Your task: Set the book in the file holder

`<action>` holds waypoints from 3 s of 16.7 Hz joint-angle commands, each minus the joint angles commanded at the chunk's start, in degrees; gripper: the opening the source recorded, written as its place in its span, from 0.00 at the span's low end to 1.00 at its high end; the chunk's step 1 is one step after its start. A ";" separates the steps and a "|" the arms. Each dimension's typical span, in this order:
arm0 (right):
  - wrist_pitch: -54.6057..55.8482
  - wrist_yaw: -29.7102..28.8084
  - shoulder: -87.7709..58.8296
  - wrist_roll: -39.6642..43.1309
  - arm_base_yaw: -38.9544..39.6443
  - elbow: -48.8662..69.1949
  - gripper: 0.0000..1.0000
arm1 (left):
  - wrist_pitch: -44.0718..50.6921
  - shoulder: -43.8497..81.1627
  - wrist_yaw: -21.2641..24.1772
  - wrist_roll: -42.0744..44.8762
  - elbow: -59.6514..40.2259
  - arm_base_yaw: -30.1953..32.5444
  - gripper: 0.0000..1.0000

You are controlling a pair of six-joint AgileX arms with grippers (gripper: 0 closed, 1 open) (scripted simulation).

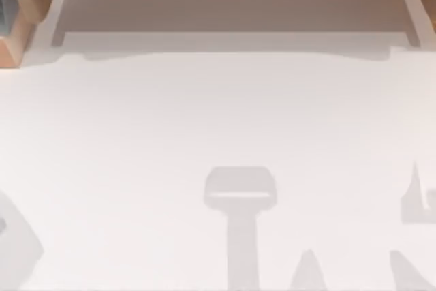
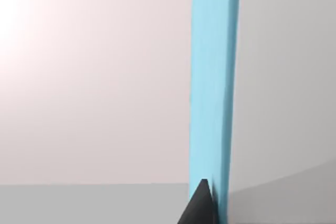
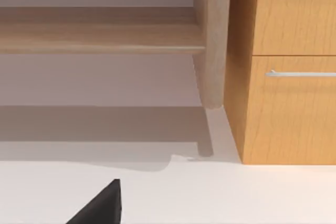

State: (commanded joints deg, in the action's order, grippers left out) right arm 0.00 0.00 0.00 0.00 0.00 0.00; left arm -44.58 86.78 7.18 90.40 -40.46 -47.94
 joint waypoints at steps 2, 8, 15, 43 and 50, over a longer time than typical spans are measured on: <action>0.00 0.00 0.00 0.00 0.00 0.00 1.00 | -0.67 0.17 3.32 3.41 1.11 -0.42 0.00; 0.00 0.00 0.00 0.00 0.00 0.00 1.00 | 2.26 0.58 12.04 7.44 0.91 0.86 0.00; 0.00 0.00 0.00 0.00 0.00 0.00 1.00 | 8.50 2.60 18.34 4.98 -0.68 3.34 0.00; 0.00 0.00 0.00 0.00 0.00 0.00 1.00 | 7.62 22.17 23.51 9.33 -13.23 18.94 0.00; 0.00 0.00 0.00 0.00 0.00 0.00 1.00 | 7.79 23.73 22.91 9.21 -15.02 19.41 0.00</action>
State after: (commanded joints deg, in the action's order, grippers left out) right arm 0.00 0.00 0.00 0.00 0.00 0.00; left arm -36.79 110.51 30.10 99.61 -55.48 -28.53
